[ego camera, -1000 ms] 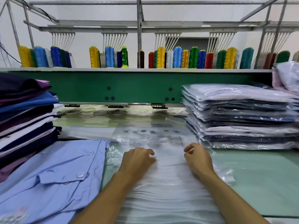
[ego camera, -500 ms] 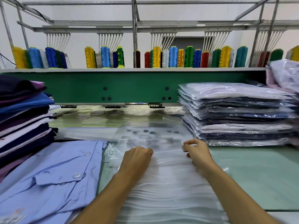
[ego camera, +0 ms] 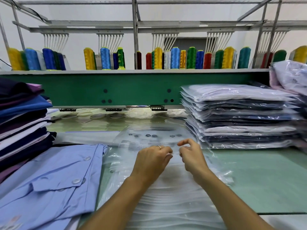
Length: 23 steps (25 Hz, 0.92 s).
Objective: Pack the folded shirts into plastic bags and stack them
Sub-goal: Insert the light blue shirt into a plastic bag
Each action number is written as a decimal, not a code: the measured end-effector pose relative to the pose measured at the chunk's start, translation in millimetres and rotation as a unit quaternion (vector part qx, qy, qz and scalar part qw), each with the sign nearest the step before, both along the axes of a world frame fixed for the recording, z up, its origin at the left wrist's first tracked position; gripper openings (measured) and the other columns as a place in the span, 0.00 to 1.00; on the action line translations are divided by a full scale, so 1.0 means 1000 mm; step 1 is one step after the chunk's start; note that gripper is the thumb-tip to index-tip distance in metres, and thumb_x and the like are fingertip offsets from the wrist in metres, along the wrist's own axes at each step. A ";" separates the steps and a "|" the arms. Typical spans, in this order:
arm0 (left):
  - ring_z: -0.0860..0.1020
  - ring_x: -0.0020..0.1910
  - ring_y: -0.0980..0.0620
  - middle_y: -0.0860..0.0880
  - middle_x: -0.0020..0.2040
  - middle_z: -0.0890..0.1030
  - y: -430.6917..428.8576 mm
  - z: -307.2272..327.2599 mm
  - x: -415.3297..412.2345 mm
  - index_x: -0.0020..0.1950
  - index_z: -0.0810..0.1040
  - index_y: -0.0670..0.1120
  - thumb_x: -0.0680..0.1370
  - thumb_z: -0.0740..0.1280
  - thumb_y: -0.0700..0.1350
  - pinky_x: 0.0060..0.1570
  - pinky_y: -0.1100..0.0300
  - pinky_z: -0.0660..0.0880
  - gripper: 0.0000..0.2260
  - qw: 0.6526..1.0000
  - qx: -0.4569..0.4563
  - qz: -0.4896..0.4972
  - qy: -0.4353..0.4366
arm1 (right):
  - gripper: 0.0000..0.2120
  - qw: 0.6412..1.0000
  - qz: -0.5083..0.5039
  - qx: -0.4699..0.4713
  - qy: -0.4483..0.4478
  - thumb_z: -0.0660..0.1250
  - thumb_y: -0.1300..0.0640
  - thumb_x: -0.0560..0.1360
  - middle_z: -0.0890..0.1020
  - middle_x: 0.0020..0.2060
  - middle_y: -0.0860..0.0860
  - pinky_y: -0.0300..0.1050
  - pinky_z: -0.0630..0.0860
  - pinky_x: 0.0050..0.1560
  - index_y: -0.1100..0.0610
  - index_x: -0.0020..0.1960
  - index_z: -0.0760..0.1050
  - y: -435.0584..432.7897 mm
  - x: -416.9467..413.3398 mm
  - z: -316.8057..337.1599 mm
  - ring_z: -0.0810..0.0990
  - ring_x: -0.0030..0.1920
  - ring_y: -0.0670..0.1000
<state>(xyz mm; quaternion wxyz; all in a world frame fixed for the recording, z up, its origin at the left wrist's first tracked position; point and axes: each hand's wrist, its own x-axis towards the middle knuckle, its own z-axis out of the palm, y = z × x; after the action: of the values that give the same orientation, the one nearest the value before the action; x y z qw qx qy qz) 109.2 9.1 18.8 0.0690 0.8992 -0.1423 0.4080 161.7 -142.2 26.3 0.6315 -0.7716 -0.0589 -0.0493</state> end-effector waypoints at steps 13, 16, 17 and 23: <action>0.77 0.43 0.47 0.51 0.41 0.80 0.018 -0.005 0.004 0.51 0.72 0.51 0.84 0.61 0.54 0.37 0.52 0.75 0.08 0.992 -0.068 0.054 0.090 | 0.12 0.988 -0.019 0.137 0.068 0.53 0.70 0.78 0.67 0.31 0.51 0.39 0.56 0.21 0.56 0.52 0.71 -0.004 0.000 0.000 0.60 0.25 0.47; 0.75 0.41 0.44 0.50 0.38 0.77 0.034 -0.006 0.005 0.50 0.66 0.50 0.85 0.59 0.52 0.35 0.52 0.72 0.08 0.985 -0.085 0.101 0.110 | 0.12 0.987 -0.032 0.146 0.060 0.53 0.70 0.79 0.67 0.32 0.52 0.40 0.56 0.22 0.56 0.51 0.70 -0.013 0.004 0.001 0.59 0.27 0.48; 0.75 0.40 0.43 0.50 0.38 0.76 0.039 -0.006 0.004 0.49 0.64 0.50 0.85 0.59 0.51 0.34 0.53 0.69 0.08 0.983 -0.083 0.118 0.112 | 0.12 0.987 -0.041 0.145 0.058 0.53 0.69 0.79 0.67 0.33 0.52 0.40 0.56 0.22 0.56 0.52 0.70 -0.015 0.006 0.001 0.59 0.28 0.48; 0.81 0.51 0.41 0.47 0.49 0.84 0.067 -0.005 -0.010 0.49 0.61 0.49 0.77 0.57 0.31 0.42 0.48 0.77 0.13 0.966 -0.137 0.174 0.134 | 0.10 0.981 -0.100 0.157 0.047 0.53 0.69 0.80 0.68 0.34 0.54 0.38 0.57 0.20 0.57 0.54 0.69 -0.027 0.020 -0.004 0.60 0.29 0.49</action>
<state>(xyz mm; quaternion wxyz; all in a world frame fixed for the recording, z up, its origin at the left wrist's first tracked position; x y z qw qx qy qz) 98.9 76.0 14.1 0.1377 0.9386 0.0845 0.3047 181.6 -169.3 21.9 0.7387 -0.6663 0.0567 -0.0845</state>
